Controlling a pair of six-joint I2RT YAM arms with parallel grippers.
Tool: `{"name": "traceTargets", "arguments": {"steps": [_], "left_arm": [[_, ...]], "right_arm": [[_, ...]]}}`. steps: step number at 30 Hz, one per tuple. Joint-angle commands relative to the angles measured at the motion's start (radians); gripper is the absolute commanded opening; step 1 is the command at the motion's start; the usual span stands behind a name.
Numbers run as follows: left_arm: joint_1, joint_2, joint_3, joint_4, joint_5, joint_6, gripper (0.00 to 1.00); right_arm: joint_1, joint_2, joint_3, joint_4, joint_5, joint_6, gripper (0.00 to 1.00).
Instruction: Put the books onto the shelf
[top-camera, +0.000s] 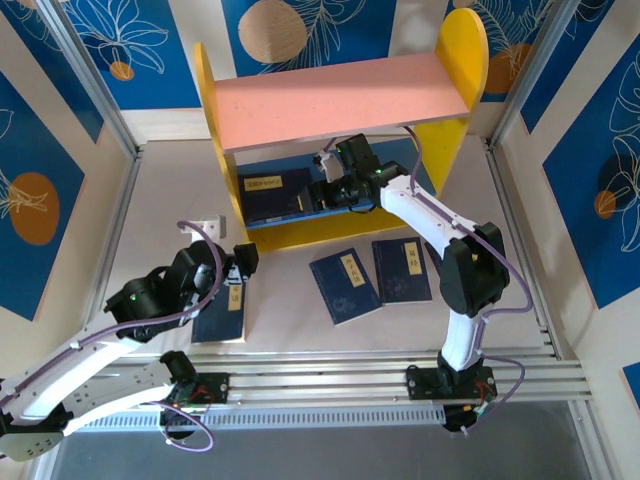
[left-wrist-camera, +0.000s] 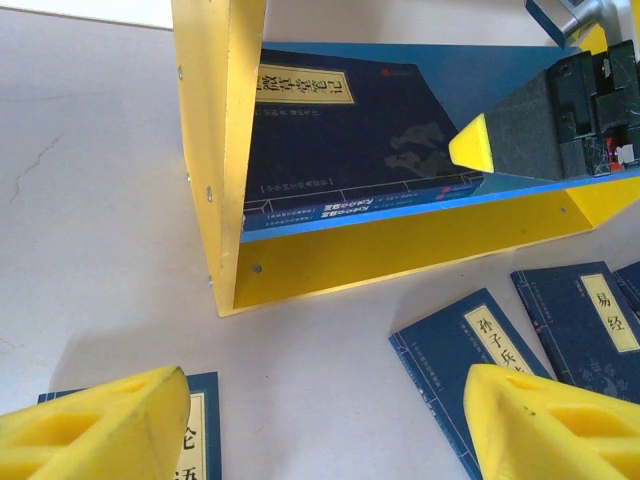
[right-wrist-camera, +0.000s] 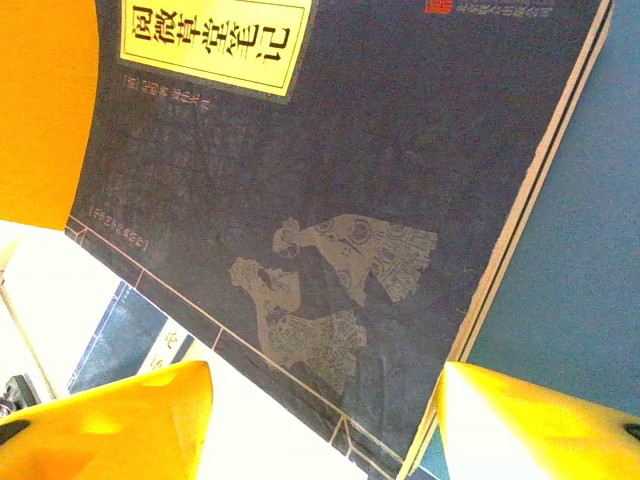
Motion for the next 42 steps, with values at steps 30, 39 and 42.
{"name": "traceTargets", "arguments": {"steps": [30,39,42], "left_arm": [[0.008,0.024,-0.201,0.086,0.148,-0.102,0.75],[0.008,0.165,-0.372,0.368,0.32,-0.223,0.74],[0.008,0.236,-0.387,0.427,0.368,-0.25,0.73]], "right_arm": [[-0.032,-0.341,-0.3,0.02,0.12,-0.008,0.62],[-0.032,-0.444,-0.699,0.083,0.209,0.134,0.61],[-0.03,-0.429,-0.758,0.109,0.227,0.173,0.61]]}}
